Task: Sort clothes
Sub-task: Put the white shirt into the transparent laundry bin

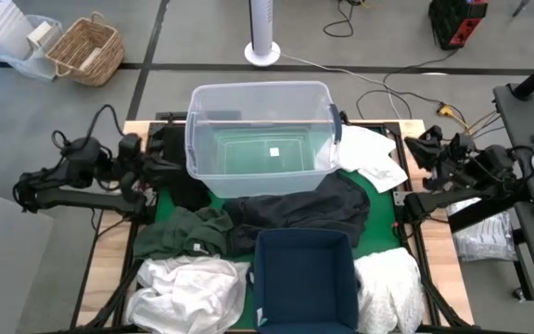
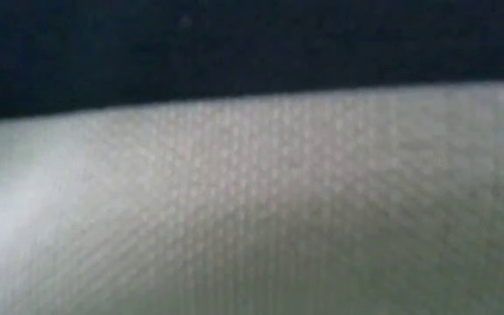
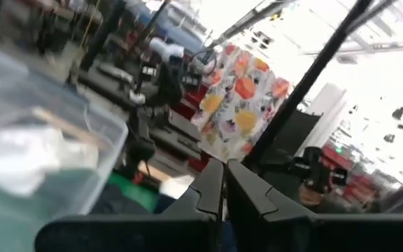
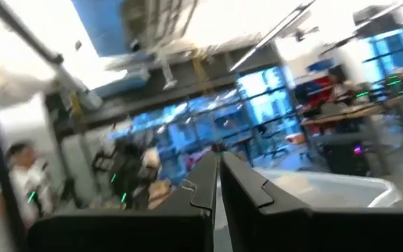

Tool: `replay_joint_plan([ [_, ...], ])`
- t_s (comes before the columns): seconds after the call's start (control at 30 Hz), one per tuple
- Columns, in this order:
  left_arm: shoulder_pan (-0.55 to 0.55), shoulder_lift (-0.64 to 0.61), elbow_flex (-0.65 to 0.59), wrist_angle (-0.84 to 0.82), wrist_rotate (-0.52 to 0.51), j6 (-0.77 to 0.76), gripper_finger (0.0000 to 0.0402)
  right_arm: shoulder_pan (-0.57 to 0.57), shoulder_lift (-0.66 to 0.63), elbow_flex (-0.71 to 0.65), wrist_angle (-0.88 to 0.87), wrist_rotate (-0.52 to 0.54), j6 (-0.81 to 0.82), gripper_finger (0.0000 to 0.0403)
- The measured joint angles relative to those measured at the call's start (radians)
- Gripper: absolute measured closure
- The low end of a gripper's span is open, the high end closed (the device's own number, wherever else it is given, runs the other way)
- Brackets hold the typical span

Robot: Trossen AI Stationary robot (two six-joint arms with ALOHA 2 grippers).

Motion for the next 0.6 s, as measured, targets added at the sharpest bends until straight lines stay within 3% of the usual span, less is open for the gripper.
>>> replay_joint_plan([
  [0.27, -0.002, 0.045, 0.027, -0.088, 0.108, -0.1, 0.0401, 0.0, 0.107, 0.105, 0.056, -0.022, -0.067, 0.039],
  [0.4, -0.013, 0.091, 0.13, -0.273, 0.139, -0.114, 0.0401, 0.0, 0.233, 0.203, 0.029, -0.022, -0.128, 0.039],
  [0.6, -0.08, 0.182, 0.322, -0.557, 0.147, -0.114, 0.0401, 0.0, 0.416, 0.435, -0.221, 0.014, -0.121, 0.039],
])
